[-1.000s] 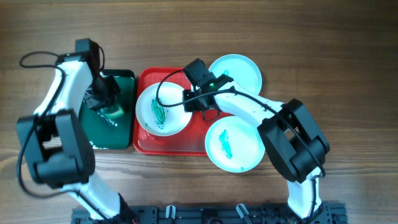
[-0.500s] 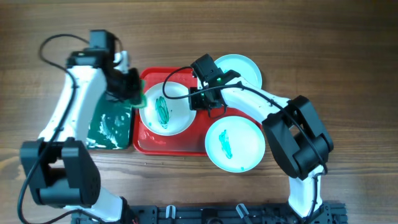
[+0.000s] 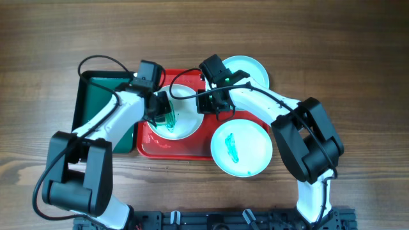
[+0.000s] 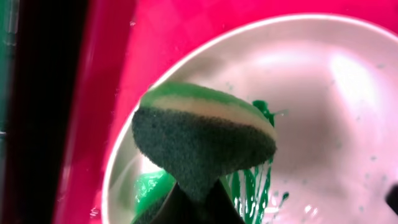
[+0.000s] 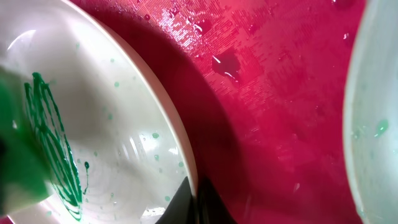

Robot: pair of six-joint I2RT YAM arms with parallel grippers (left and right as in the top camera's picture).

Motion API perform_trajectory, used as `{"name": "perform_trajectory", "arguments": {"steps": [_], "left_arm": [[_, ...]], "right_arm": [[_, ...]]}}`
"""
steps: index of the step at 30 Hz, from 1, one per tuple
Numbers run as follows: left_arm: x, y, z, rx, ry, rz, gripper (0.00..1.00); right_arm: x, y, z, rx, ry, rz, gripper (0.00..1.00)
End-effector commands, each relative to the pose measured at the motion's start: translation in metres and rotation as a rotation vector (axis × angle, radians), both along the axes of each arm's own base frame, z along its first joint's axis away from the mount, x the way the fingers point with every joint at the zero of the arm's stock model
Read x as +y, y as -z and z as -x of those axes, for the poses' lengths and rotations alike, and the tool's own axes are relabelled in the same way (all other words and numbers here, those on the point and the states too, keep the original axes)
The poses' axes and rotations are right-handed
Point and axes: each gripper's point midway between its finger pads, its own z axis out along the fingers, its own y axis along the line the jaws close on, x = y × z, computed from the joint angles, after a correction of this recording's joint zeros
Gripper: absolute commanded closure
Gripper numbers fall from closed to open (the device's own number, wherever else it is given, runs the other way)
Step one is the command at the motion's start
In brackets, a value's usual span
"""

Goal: Clean dirty plates on tray and stack at the side
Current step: 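Scrub the held plate with the sponge in the left gripper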

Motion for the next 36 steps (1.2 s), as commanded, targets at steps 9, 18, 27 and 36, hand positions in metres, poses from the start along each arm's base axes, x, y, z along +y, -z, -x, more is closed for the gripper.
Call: {"name": "perform_trajectory", "arguments": {"steps": [9, 18, 27, 36], "left_arm": [[-0.075, 0.019, 0.033, 0.032, 0.21, 0.209, 0.96], [-0.065, 0.021, 0.036, 0.076, 0.115, 0.224, 0.96], [-0.08, 0.016, 0.055, 0.126, 0.31, 0.329, 0.96], [0.053, 0.028, 0.062, 0.178, -0.141, -0.26, 0.96]], "right_arm": [[0.007, 0.007, 0.009, 0.065, -0.028, -0.054, 0.96], [0.024, 0.007, 0.029, 0.132, -0.114, -0.289, 0.96], [0.022, 0.009, 0.029, 0.122, -0.125, -0.28, 0.96], [0.02, 0.011, 0.026, 0.121, -0.095, -0.258, 0.96]]}}
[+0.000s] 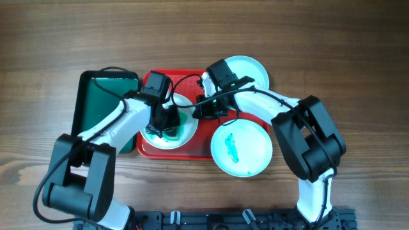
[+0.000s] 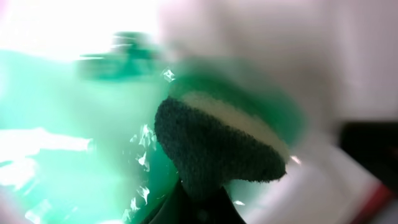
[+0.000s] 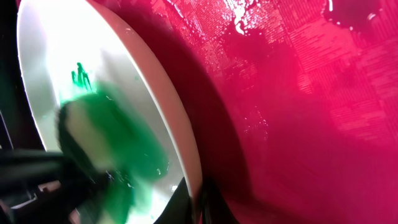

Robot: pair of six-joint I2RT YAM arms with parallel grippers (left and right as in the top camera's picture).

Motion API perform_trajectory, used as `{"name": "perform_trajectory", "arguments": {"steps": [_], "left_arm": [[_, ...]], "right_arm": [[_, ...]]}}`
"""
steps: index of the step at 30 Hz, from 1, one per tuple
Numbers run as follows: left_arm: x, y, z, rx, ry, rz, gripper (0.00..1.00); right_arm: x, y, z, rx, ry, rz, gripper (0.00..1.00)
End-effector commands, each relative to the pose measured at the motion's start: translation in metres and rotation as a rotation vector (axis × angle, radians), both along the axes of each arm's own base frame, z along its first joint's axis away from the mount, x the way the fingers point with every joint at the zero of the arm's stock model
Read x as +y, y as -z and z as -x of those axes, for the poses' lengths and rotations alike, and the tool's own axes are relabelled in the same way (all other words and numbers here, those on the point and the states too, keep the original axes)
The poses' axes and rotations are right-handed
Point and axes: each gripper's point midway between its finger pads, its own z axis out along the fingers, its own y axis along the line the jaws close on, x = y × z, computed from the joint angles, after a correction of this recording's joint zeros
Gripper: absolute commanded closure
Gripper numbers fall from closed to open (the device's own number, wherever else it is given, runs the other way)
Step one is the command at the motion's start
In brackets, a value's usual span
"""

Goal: Clean dirty plates on tray and stack at the side
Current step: 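Scrub the held plate with the sponge in the left gripper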

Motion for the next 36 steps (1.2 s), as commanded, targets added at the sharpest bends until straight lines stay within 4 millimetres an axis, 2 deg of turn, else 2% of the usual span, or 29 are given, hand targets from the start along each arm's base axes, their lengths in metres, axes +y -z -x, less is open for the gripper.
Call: {"name": "perform_trajectory", "arguments": {"steps": [1, 6, 13, 16, 19, 23, 26, 28, 31, 36], "left_arm": [[0.081, 0.015, 0.013, 0.021, -0.197, -0.383, 0.96], [0.083, 0.014, 0.008, -0.009, -0.321, -0.383, 0.96], [0.066, 0.011, -0.034, -0.167, -0.332, -0.282, 0.96], [0.048, 0.007, -0.055, -0.236, -0.244, -0.191, 0.96], [0.02, 0.004, -0.065, -0.265, -0.106, -0.062, 0.96], [-0.004, 0.015, -0.057, -0.223, 0.04, 0.043, 0.96], [-0.014, 0.035, -0.041, -0.133, 0.092, 0.097, 0.96], [-0.027, 0.042, -0.027, -0.074, 0.146, 0.174, 0.96], [-0.042, 0.036, -0.017, -0.038, 0.208, 0.27, 0.96], [-0.059, 0.013, -0.018, -0.03, 0.319, 0.362, 0.96]], "right_arm": [[-0.003, 0.011, 0.003, 0.048, 0.021, 0.002, 0.96], [-0.003, 0.011, 0.003, 0.049, 0.021, 0.002, 0.96], [-0.004, 0.011, 0.003, 0.049, 0.017, 0.003, 0.96], [-0.004, 0.011, 0.003, 0.049, 0.017, 0.003, 0.96], [-0.004, 0.011, 0.003, 0.048, 0.017, 0.003, 0.96], [-0.004, 0.011, 0.003, 0.047, 0.015, 0.003, 0.96], [-0.004, 0.011, 0.004, 0.047, 0.015, 0.003, 0.96], [-0.004, 0.011, 0.004, 0.048, 0.015, 0.003, 0.96], [-0.004, 0.011, 0.004, 0.048, 0.015, 0.003, 0.96], [-0.004, 0.011, 0.004, 0.048, 0.015, 0.004, 0.96]]}}
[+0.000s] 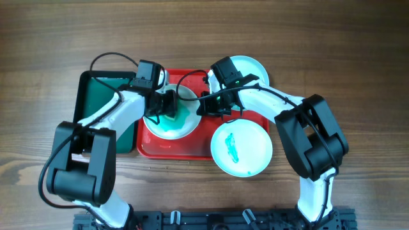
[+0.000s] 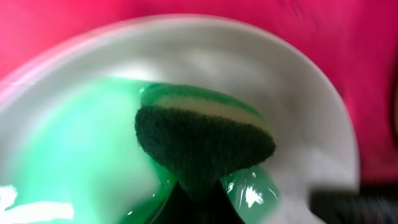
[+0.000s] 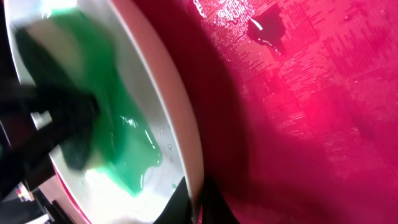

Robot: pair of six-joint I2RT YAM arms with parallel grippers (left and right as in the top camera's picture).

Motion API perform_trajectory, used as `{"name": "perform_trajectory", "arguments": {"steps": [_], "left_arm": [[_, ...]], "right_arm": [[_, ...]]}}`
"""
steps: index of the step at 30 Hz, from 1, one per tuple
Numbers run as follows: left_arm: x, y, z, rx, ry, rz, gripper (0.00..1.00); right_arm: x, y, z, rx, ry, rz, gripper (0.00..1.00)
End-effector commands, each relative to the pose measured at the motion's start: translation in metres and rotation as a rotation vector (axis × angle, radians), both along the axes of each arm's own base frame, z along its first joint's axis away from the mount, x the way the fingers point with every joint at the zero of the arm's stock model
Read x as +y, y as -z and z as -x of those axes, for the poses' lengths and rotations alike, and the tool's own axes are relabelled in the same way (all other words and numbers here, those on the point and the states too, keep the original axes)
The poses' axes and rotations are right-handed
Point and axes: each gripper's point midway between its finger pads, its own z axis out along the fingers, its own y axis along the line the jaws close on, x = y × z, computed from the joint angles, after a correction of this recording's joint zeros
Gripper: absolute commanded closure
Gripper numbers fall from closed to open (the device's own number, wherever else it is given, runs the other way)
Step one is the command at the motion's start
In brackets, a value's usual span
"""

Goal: Clean dirty plates on tray and stack at the side
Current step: 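Scrub the held plate with the sponge in the left gripper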

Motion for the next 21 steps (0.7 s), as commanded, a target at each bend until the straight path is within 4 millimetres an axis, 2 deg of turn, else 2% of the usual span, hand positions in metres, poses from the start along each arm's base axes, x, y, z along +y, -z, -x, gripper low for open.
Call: {"name": "perform_trajectory", "arguments": {"steps": [1, 4, 8, 11, 13, 15, 17, 21], "left_arm": [[-0.041, 0.01, 0.041, 0.143, 0.212, 0.173, 0.96], [-0.039, 0.009, 0.039, 0.137, 0.219, 0.151, 0.96], [-0.012, 0.021, 0.029, 0.122, 0.132, -0.012, 0.96], [0.029, 0.029, 0.013, 0.083, -0.034, -0.237, 0.96], [0.064, 0.027, 0.002, 0.034, -0.202, -0.409, 0.96], [0.088, 0.021, -0.003, -0.005, -0.319, -0.521, 0.96], [0.098, 0.019, -0.003, -0.016, -0.379, -0.566, 0.96], [0.098, 0.021, 0.009, 0.035, -0.415, -0.562, 0.96]], "right_arm": [[0.007, 0.01, 0.011, 0.014, -0.054, -0.007, 0.96], [0.007, 0.01, 0.011, 0.014, -0.054, -0.007, 0.96], [0.007, 0.011, 0.011, 0.013, -0.052, -0.005, 0.96], [0.007, 0.011, 0.011, 0.013, -0.052, -0.005, 0.96], [0.007, 0.01, 0.011, 0.012, -0.052, -0.005, 0.96], [0.007, 0.01, 0.01, 0.01, -0.052, -0.006, 0.96], [0.007, 0.01, 0.01, 0.009, -0.052, -0.006, 0.96], [0.007, 0.011, 0.01, 0.007, -0.05, -0.003, 0.96]]}}
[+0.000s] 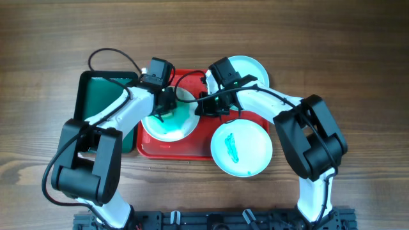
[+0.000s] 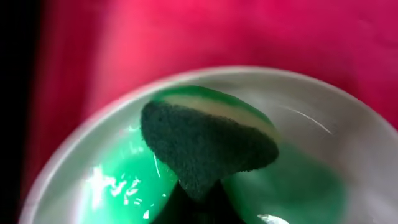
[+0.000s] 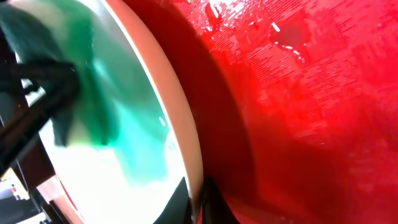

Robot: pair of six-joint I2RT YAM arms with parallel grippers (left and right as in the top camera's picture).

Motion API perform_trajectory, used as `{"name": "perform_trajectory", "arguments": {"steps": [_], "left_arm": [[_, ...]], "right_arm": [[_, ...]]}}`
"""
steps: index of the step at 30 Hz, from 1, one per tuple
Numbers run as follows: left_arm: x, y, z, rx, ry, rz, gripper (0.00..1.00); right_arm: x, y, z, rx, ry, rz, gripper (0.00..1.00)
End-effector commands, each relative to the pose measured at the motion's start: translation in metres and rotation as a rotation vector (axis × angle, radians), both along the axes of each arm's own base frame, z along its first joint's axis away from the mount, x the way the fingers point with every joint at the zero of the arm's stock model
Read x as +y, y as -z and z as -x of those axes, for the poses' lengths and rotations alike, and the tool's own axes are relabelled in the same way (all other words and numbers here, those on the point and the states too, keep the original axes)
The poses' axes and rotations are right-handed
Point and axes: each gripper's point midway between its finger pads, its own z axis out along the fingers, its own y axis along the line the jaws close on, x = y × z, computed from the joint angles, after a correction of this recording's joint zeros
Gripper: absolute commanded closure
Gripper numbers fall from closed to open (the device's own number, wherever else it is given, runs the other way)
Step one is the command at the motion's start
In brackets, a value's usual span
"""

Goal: Clean dirty plates on tray and stack at the side
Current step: 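Scrub the held plate with the sponge in the left gripper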

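A white plate (image 1: 172,121) smeared with green lies on the red tray (image 1: 203,145). My left gripper (image 1: 164,105) is shut on a green sponge (image 2: 208,140) pressed into the plate's upper left part (image 2: 93,186). My right gripper (image 1: 203,106) is shut on the plate's right rim (image 3: 186,134), with one jaw inside and one outside. A second dirty plate (image 1: 241,147) with a green streak overlaps the tray's right front corner. A clean white plate (image 1: 249,69) lies behind the tray at the right.
A dark green tray (image 1: 96,108) stands left of the red tray. Water drops lie on the red tray floor (image 3: 292,68). Cables loop over both arms. The wooden table (image 1: 358,76) surrounds it all.
The left gripper with the sponge has moved from the plate's middle toward its upper left rim. The right gripper keeps its hold on the rim.
First the sponge hung just above a plate with a thin green scribble while the right gripper held its rim. Then the sponge was down on the plate. The green has been spread into a wide smear, and now the sponge is near the upper left rim.
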Motion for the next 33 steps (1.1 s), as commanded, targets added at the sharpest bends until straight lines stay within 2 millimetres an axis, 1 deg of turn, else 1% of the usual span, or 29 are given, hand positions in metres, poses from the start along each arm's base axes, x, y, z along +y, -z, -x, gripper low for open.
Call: {"name": "perform_trajectory", "arguments": {"steps": [1, 2, 3, 5, 7, 8, 9, 11, 13, 16, 18, 20, 24, 25, 27, 30, 33], "left_arm": [[0.05, 0.024, 0.027, 0.089, -0.16, -0.205, 0.96], [0.043, 0.026, 0.032, 0.121, -0.136, -0.168, 0.96], [0.024, 0.031, 0.043, 0.186, -0.061, -0.076, 0.96], [0.001, 0.033, 0.057, 0.256, 0.04, 0.045, 0.96], [-0.028, 0.03, 0.074, 0.329, 0.161, 0.201, 0.96], [-0.044, 0.026, 0.084, 0.363, 0.227, 0.287, 0.96], [-0.055, 0.021, 0.092, 0.386, 0.279, 0.354, 0.96], [-0.073, 0.013, 0.103, 0.413, 0.362, 0.46, 0.96], [-0.086, 0.005, 0.109, 0.419, 0.415, 0.544, 0.96], [-0.091, 0.004, 0.1, 0.375, 0.434, 0.565, 0.96], [-0.091, 0.007, 0.086, 0.319, 0.43, 0.54, 0.96], [-0.084, 0.012, 0.072, 0.275, 0.376, 0.481, 0.96], [-0.054, 0.024, 0.033, 0.148, 0.198, 0.281, 0.96], [-0.047, 0.024, 0.027, 0.125, 0.168, 0.244, 0.96], [-0.027, 0.025, 0.012, 0.064, 0.073, 0.137, 0.96], [-0.001, 0.025, 0.004, 0.02, -0.023, 0.008, 0.96], [0.022, 0.024, 0.011, 0.029, -0.105, -0.107, 0.96]], "right_arm": [[0.002, 0.011, 0.01, 0.029, -0.035, 0.0, 0.96], [0.002, 0.011, 0.01, 0.028, -0.035, 0.0, 0.96], [0.002, 0.011, 0.009, 0.027, -0.035, 0.0, 0.96], [0.002, 0.011, 0.009, 0.027, -0.035, 0.0, 0.95], [0.002, 0.011, 0.009, 0.027, -0.035, 0.0, 0.96], [0.002, 0.011, 0.009, 0.027, -0.036, 0.0, 0.96], [0.002, 0.011, 0.009, 0.027, -0.035, 0.0, 0.96], [0.002, 0.011, 0.009, 0.025, -0.034, 0.002, 0.96], [0.002, 0.011, 0.009, 0.025, -0.035, 0.002, 0.96], [0.002, 0.011, 0.009, 0.025, -0.034, 0.002, 0.96], [0.002, 0.011, 0.009, 0.025, -0.035, 0.003, 0.96], [0.002, 0.011, 0.009, 0.025, -0.035, 0.003, 0.96], [0.002, 0.011, 0.009, 0.025, -0.035, 0.003, 0.96], [0.002, 0.011, 0.009, 0.025, -0.035, 0.003, 0.96], [0.002, 0.012, 0.009, 0.026, -0.034, 0.003, 0.96], [0.002, 0.011, 0.009, 0.025, -0.035, 0.003, 0.96], [0.001, 0.012, 0.009, 0.024, -0.032, 0.005, 0.96]]}}
